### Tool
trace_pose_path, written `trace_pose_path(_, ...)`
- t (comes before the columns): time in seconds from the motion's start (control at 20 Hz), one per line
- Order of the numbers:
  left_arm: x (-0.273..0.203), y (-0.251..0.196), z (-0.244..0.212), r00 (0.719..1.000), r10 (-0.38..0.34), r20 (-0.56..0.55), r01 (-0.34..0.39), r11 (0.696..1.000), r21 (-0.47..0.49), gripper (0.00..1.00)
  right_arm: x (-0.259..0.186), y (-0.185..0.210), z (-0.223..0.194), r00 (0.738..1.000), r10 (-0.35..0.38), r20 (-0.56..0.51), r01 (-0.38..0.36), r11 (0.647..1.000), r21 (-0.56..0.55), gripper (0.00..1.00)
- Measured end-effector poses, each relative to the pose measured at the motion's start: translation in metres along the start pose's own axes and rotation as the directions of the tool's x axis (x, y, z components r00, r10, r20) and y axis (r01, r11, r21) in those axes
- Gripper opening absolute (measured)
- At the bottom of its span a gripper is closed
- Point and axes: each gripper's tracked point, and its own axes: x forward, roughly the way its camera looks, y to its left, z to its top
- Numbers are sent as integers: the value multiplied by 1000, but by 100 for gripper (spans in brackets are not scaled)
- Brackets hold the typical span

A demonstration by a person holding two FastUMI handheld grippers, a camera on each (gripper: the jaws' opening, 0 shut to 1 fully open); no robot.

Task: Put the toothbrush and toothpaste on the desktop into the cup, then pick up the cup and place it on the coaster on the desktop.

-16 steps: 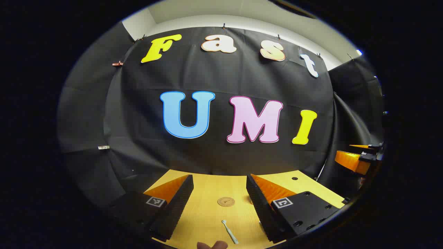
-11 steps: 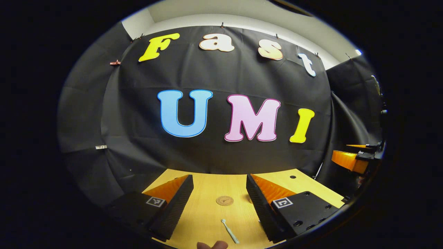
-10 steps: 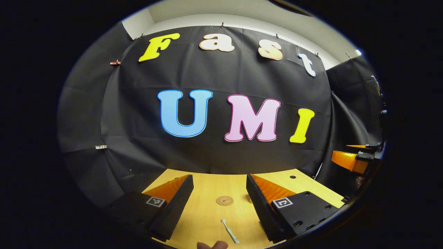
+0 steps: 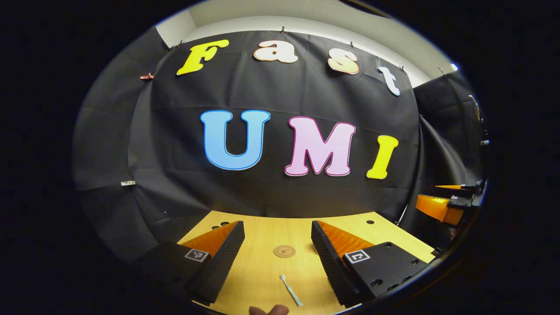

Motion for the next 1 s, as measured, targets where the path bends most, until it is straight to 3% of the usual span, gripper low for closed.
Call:
trace_pose_path(0.25, -5, 4, -8, 1000, 6, -17, -6, 1000, 5, 97, 5, 25, -30, 990, 55, -133, -55, 998, 3, 96)
trace_pose_path(0.45, -13, 13, -29, 998, 12, -57, -12, 1000, -8, 97, 13, 54, -81, 952, 100, -289, -117, 992, -42, 96)
trace_pose_path(0.65, -27, 22, -49, 996, -3, -92, -2, 999, -44, 97, 23, 78, -149, 889, 119, -442, -163, 985, -63, 97)
trace_pose_path(0.85, -42, 43, -69, 992, 27, -123, -33, 998, -45, 97, 29, 92, -218, 787, 105, -608, -196, 977, -84, 97)
trace_pose_path(1.0, -53, 62, -84, 988, 46, -148, -48, 999, -14, 97, 38, 97, -260, 736, 84, -671, -187, 979, -82, 97)
